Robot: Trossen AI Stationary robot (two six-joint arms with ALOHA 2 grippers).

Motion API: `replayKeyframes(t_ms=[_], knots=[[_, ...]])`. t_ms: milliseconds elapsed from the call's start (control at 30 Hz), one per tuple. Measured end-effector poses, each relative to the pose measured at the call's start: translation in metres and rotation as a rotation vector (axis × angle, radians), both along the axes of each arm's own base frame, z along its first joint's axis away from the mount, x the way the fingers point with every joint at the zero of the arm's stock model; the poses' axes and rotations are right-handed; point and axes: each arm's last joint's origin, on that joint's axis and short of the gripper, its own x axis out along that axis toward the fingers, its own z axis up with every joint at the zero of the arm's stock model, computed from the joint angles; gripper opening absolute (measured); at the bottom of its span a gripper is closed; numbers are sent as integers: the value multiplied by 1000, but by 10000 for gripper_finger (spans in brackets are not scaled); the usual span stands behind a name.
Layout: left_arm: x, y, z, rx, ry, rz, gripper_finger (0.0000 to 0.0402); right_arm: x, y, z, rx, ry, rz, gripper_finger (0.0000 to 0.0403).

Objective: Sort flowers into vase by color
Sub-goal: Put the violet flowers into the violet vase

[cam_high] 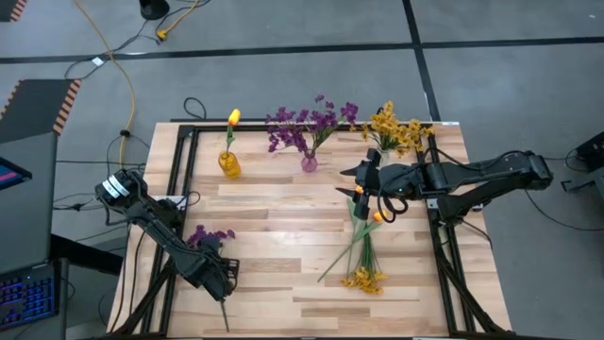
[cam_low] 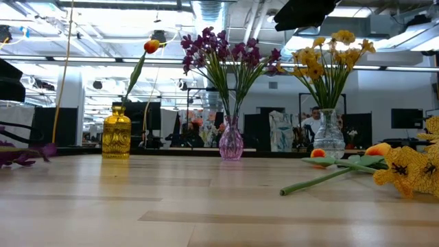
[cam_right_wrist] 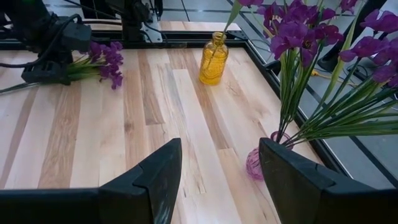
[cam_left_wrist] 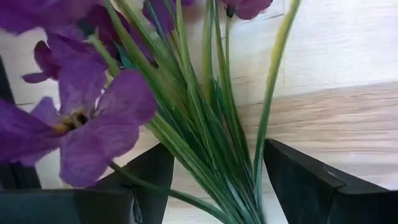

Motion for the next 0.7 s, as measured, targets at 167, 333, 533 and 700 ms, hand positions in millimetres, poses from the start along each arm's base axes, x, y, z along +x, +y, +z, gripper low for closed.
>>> replayKeyframes(t_ms=[167, 333, 533, 700], knots=[[0, 0, -1, -2, -4, -3, 205, 0, 0, 0, 0, 0, 0, 239], [1, 0, -1, -4, -25, -25, 140, 0, 0, 0, 0, -1, 0, 239], [2, -1, -2, 11, -52, -35, 55, 0, 0, 0, 0, 0, 1, 239], [4, 0, -2, 44, -98, -47, 8, -6, 3, 5, 2, -20, 17, 239]])
